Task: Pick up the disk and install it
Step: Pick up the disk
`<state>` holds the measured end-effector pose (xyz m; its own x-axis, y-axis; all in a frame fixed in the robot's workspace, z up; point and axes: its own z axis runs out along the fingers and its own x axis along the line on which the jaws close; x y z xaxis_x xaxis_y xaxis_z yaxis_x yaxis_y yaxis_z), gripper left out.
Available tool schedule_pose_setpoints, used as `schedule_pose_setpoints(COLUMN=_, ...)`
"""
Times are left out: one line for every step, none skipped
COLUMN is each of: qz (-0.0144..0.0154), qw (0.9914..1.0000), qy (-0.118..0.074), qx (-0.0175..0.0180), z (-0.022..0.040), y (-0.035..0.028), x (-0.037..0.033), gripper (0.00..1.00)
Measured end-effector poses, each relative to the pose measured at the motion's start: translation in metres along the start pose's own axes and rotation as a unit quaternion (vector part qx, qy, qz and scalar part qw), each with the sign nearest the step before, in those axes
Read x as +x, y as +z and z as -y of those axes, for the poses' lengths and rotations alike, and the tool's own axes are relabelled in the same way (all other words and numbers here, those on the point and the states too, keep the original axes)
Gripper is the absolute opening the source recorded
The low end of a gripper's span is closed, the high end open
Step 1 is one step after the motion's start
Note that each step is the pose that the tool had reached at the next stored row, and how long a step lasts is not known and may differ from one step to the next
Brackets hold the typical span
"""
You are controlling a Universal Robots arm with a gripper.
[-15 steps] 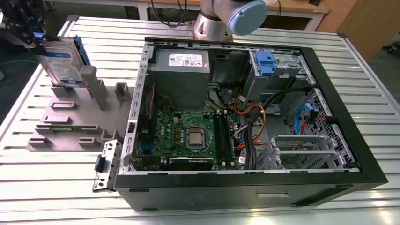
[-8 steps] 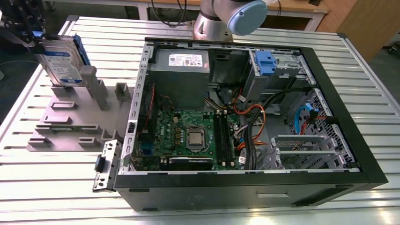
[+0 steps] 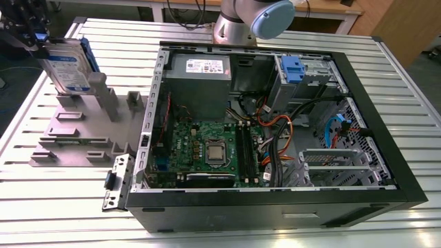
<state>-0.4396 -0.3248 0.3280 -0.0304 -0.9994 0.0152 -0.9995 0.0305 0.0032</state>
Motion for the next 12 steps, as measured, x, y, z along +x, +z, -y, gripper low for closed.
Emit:
schedule_pose_setpoints(qz=0.0000, qw=1.00000, qy=0.000, qx=0.0000, z=0.0000, y=-0.0008, x=0.0000, gripper=0.36)
schedule_pose_setpoints(qz=0.0000, qw=1.00000, qy=0.000, qx=0.0000, z=0.0000, y=-0.0016, x=0.0000, gripper=0.36)
schedule_pose_setpoints(qz=0.0001, qw=1.00000, qy=0.000, qx=0.0001, z=0.0000, y=-0.0023, x=0.0000, gripper=0.36)
schedule_pose_setpoints(qz=0.0000, qw=1.00000, qy=0.000, qx=0.0001, z=0.0000, y=-0.0032, x=0.0000, gripper=0.36)
schedule_pose_setpoints(qz=0.0000, qw=1.00000, qy=0.000, qx=0.0001, z=0.0000, y=-0.0039, x=0.0000, gripper=0.36)
schedule_pose_setpoints(qz=0.0001, qw=1.00000, qy=0.000, qx=0.0001, z=0.0000, y=-0.0045, x=0.0001, gripper=0.36)
schedule_pose_setpoints(qz=0.0001, qw=1.00000, qy=0.000, qx=0.0002, z=0.0000, y=-0.0049, x=0.0001, gripper=0.36)
schedule_pose_setpoints(qz=0.0001, qw=1.00000, qy=0.000, qx=0.0002, z=0.0000, y=-0.0053, x=0.0001, gripper=0.36)
schedule_pose_setpoints(qz=0.0001, qw=1.00000, qy=0.000, qx=0.0002, z=0.0000, y=-0.0056, x=0.0001, gripper=0.36)
schedule_pose_setpoints(qz=0.0000, qw=1.00000, qy=0.000, qx=0.0001, z=0.0000, y=-0.0060, x=0.0001, gripper=0.36)
schedule_pose_setpoints(qz=0.0001, qw=1.00000, qy=0.000, qx=0.0002, z=0.0000, y=-0.0062, x=0.0001, gripper=0.36)
schedule_pose_setpoints(qz=0.0001, qw=1.00000, qy=0.000, qx=0.0002, z=0.0000, y=-0.0065, x=0.0001, gripper=0.36)
